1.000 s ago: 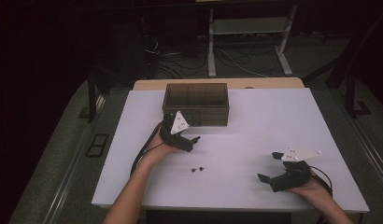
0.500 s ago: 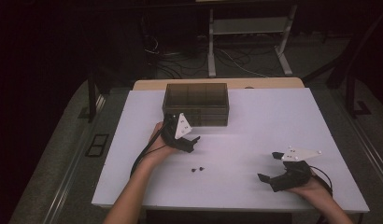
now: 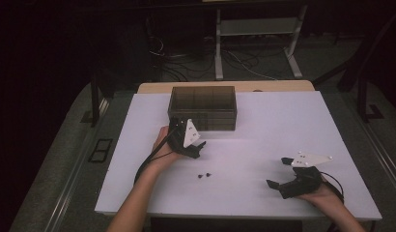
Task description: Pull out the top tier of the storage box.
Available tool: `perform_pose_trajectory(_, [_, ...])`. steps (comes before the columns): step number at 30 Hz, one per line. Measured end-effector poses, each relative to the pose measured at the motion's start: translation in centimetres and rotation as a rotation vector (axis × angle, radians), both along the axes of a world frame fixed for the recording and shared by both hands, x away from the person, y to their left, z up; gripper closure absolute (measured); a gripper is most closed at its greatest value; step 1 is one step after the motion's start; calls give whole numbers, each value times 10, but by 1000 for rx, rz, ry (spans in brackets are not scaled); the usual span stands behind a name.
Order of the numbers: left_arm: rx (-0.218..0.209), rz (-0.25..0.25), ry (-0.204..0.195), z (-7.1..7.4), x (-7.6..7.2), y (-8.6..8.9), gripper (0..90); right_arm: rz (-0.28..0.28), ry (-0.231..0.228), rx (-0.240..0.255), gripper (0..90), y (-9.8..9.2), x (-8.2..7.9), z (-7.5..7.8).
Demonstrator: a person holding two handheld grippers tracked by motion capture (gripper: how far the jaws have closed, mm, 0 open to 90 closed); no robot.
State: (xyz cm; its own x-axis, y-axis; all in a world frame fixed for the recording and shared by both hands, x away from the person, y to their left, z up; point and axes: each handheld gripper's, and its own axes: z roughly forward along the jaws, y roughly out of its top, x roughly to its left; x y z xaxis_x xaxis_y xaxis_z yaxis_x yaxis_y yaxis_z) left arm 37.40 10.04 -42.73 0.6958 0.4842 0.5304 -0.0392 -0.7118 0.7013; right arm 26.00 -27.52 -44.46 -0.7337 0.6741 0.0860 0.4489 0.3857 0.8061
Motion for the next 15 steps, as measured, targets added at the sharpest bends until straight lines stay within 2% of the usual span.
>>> perform_pose_trajectory(1, [-6,2,-4,-1,0,-1,0,0,2,0,4,0,0,0])
perform_pose_trajectory(15, [60,2,-64,-4,-3,-5,0,2,0,0,4,0,0,0])
